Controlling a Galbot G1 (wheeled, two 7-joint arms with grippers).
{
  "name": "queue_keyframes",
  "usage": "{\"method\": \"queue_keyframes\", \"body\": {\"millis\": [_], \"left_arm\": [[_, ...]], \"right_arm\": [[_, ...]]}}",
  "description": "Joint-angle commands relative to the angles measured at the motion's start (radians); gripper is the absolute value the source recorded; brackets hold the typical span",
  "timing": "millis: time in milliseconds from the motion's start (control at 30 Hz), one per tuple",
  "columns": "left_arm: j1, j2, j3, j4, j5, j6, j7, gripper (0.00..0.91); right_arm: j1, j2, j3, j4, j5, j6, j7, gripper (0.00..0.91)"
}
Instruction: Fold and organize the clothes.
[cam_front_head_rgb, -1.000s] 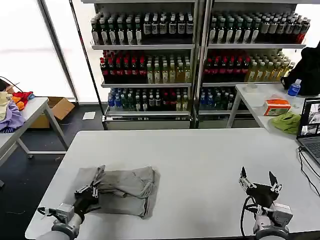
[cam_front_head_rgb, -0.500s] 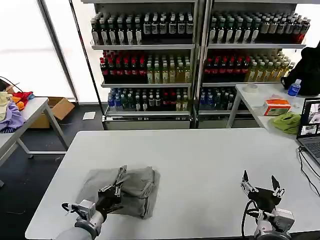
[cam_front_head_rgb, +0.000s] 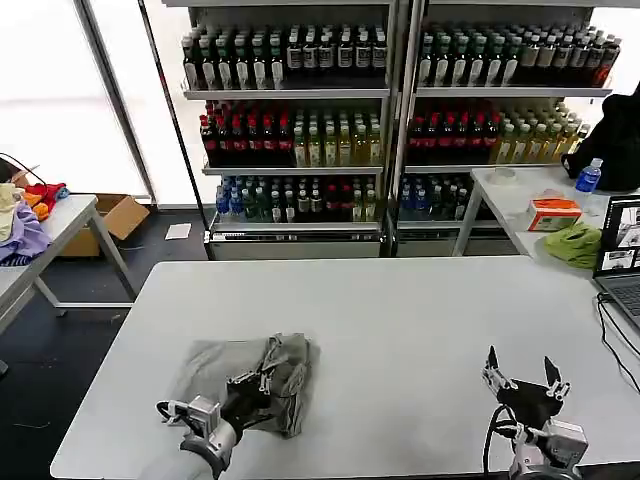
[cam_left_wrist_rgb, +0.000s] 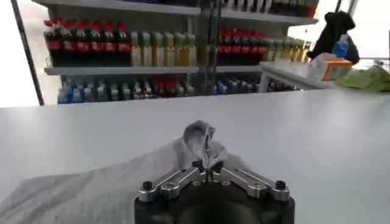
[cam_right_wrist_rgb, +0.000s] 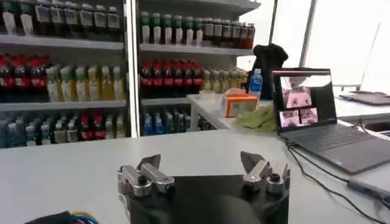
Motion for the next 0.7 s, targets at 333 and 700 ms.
{"method": "queue_keyframes", "body": {"millis": [333,700], "left_arm": [[-0.047,-0.049,0.049,0.079,0.008,0.0,0.031,0.081],[-0.053,-0.102,0.083,0.117,-0.148,-0.078,0.062,0.907]], "right_arm": [[-0.02,0.005,-0.008,0.006,-0.021,0.006,-0.001,0.907],[-0.016,0.01,-0.013,0.003,-0.024,0.013,0.0,0.907]]}}
